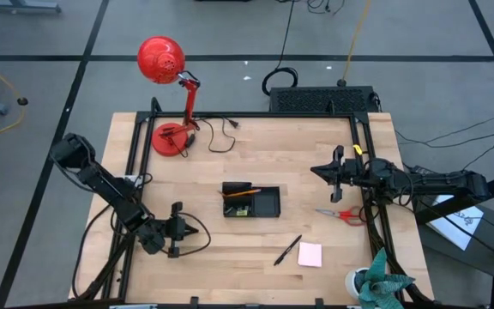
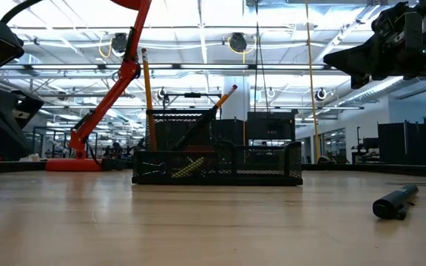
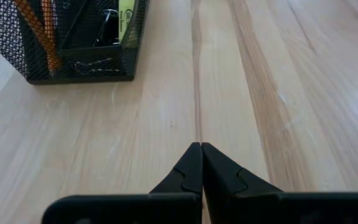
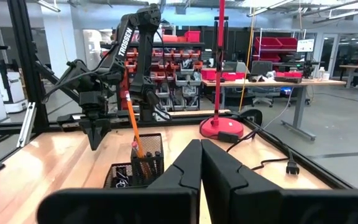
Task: Pick and place office supplies into organizer
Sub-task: Put the scissors into the top left section of the desk organizer
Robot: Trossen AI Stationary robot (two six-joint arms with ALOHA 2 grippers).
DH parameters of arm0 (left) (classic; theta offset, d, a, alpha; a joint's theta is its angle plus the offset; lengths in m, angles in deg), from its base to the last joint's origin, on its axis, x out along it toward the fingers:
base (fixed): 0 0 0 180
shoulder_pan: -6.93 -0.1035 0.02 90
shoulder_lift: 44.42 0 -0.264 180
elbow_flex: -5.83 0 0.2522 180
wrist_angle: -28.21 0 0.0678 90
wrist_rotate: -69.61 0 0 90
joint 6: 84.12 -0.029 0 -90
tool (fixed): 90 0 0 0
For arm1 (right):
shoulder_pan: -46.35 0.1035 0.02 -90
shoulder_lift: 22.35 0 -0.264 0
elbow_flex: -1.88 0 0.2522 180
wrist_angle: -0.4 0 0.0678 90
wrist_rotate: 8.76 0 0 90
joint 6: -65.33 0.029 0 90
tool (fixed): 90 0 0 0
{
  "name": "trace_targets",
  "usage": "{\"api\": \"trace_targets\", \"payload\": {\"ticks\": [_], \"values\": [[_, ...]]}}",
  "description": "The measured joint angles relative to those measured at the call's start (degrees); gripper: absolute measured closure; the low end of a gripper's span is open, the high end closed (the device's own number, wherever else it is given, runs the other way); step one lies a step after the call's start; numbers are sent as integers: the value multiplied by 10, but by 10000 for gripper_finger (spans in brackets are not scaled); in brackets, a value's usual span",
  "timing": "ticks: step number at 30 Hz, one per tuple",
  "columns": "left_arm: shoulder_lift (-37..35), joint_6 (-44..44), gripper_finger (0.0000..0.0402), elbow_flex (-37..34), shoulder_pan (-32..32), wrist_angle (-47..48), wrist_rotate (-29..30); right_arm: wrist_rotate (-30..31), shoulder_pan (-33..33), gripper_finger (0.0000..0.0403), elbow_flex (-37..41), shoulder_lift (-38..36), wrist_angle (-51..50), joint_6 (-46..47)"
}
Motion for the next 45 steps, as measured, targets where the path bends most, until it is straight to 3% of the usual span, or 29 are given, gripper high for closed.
{"api": "trace_targets", "payload": {"ticks": [12, 37, 41, 45], "values": [[0, -121, 396, 0, 0, 2, 1, 0, 0, 399, 0, 7, -1, 7], [0, -121, 396, 0, 0, 1, 1, -5, 0, 398, 10, 10, 1, 52], [0, -121, 396, 0, 0, 1, 1, -18, 0, 390, -59, 26, -126, 40], [0, -121, 396, 0, 0, 0, 2, 11, 0, 357, -162, 69, -284, 32]]}}
